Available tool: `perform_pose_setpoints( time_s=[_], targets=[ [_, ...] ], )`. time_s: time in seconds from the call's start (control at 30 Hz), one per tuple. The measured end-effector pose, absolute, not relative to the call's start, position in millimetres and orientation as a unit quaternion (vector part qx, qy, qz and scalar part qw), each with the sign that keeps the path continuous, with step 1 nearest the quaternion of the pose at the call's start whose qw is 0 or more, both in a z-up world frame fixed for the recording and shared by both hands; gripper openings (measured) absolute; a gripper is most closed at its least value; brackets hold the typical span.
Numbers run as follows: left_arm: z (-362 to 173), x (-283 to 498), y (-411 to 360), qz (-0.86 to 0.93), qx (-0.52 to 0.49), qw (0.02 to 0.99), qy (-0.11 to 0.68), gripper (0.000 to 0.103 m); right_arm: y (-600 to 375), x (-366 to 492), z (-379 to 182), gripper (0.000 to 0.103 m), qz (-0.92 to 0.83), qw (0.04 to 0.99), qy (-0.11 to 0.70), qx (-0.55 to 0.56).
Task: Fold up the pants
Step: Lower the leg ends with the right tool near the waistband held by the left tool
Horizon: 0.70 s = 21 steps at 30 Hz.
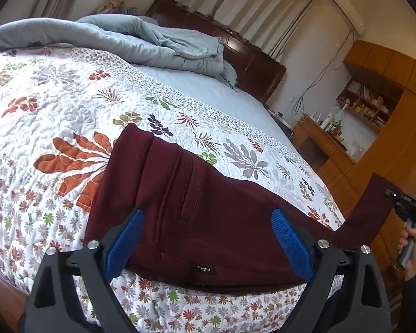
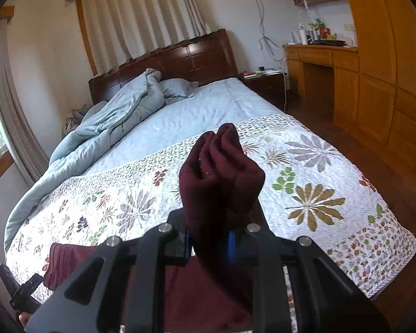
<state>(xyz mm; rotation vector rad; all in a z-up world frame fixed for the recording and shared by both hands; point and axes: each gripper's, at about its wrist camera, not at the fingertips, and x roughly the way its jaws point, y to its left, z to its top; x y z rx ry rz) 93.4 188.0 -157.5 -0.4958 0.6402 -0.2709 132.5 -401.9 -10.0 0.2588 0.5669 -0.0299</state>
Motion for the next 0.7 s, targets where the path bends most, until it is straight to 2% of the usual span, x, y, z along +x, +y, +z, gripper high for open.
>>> perform_pose_setpoints(
  time_s=[0.43, 0.7],
  targets=[
    [-159.2, 88.3, 199.5, -0.137, -0.263, 0.905, 0.304, 0.094, -334.2, 144.1, -9.1, 0.018, 0.022, 0.953, 0.293, 0.077],
    [-161.0, 87.3, 204.8, -0.138, -0.275, 0.902, 0.302, 0.094, -286.0, 147.2, -17.9, 0.018, 0.029, 0.953, 0.301, 0.0]
  ],
)
